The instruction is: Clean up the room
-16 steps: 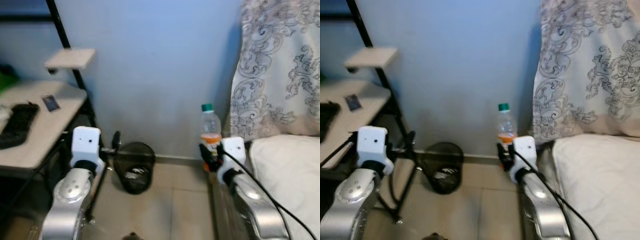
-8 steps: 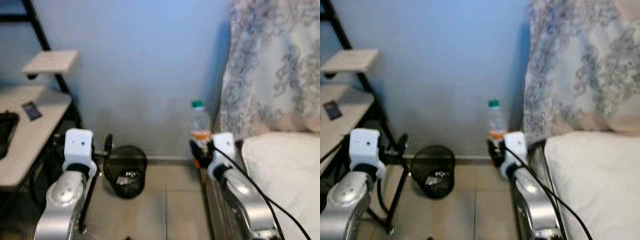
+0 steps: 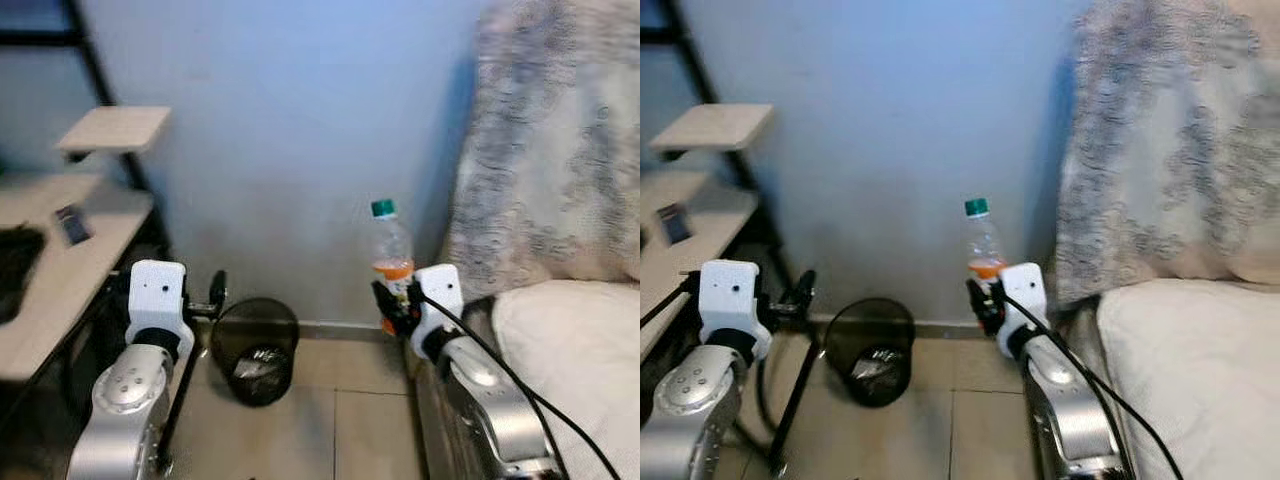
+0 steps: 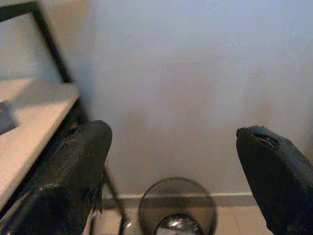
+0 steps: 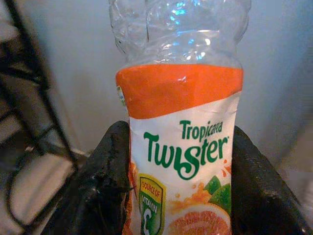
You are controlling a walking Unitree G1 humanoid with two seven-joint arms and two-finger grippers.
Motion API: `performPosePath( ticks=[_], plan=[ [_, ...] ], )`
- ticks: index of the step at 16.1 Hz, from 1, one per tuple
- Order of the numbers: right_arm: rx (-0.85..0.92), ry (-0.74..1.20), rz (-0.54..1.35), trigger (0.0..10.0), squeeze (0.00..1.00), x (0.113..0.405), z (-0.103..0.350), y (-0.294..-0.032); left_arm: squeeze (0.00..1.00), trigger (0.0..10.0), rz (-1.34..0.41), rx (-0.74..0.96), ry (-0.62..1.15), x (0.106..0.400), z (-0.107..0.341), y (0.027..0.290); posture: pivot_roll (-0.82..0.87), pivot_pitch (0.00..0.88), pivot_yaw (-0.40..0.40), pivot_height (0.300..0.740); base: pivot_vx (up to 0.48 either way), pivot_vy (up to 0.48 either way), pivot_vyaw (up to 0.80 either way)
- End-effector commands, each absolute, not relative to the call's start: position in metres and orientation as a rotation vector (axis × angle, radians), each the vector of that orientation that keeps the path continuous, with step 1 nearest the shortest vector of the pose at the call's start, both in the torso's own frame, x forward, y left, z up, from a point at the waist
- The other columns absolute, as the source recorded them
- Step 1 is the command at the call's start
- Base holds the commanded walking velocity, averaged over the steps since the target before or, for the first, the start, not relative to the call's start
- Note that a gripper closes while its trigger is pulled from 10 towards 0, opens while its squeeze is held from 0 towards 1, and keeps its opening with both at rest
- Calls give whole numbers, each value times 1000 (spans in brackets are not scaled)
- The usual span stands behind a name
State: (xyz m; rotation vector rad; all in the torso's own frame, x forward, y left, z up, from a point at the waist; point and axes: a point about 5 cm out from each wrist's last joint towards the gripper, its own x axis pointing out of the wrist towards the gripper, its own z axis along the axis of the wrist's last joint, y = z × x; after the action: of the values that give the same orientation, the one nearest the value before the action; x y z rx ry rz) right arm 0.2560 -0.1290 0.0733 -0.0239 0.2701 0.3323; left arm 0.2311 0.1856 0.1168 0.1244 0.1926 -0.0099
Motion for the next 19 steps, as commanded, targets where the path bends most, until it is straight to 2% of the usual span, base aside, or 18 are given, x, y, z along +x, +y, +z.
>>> performPosePath(
  ticks=[1, 3, 9, 11, 14, 19],
  plan=[
    [-40, 274, 315, 10000, 0, 257, 73, -134, 0, 10000, -31, 128, 186, 232, 118, 180, 63, 0, 12, 740, 311, 0, 569],
    [-62, 290, 309, 10000, 0, 259, 71, -135, 0, 10000, -34, 128, 188, 232, 119, 181, 65, 0, 13, 740, 311, 0, 800],
    [-64, 311, 306, 10000, 0, 262, 67, -136, 0, 10000, -47, 117, 192, 233, 120, 179, 72, 0, 13, 740, 314, 0, 0],
    [-103, 321, 369, 10000, 0, 261, 66, -132, 0, 10000, -49, 115, 194, 233, 119, 179, 72, 0, 12, 740, 326, 0, 0],
    [-129, 335, 361, 10000, 0, 262, 62, -133, 0, 10000, -62, 118, 200, 233, 118, 177, 79, 0, 12, 740, 326, 0, 729],
    [-136, 344, 355, 10000, 0, 264, 60, -138, 0, 10000, -89, 129, 207, 234, 118, 175, 79, 0, 20, 740, 325, 0, 0]
  ],
)
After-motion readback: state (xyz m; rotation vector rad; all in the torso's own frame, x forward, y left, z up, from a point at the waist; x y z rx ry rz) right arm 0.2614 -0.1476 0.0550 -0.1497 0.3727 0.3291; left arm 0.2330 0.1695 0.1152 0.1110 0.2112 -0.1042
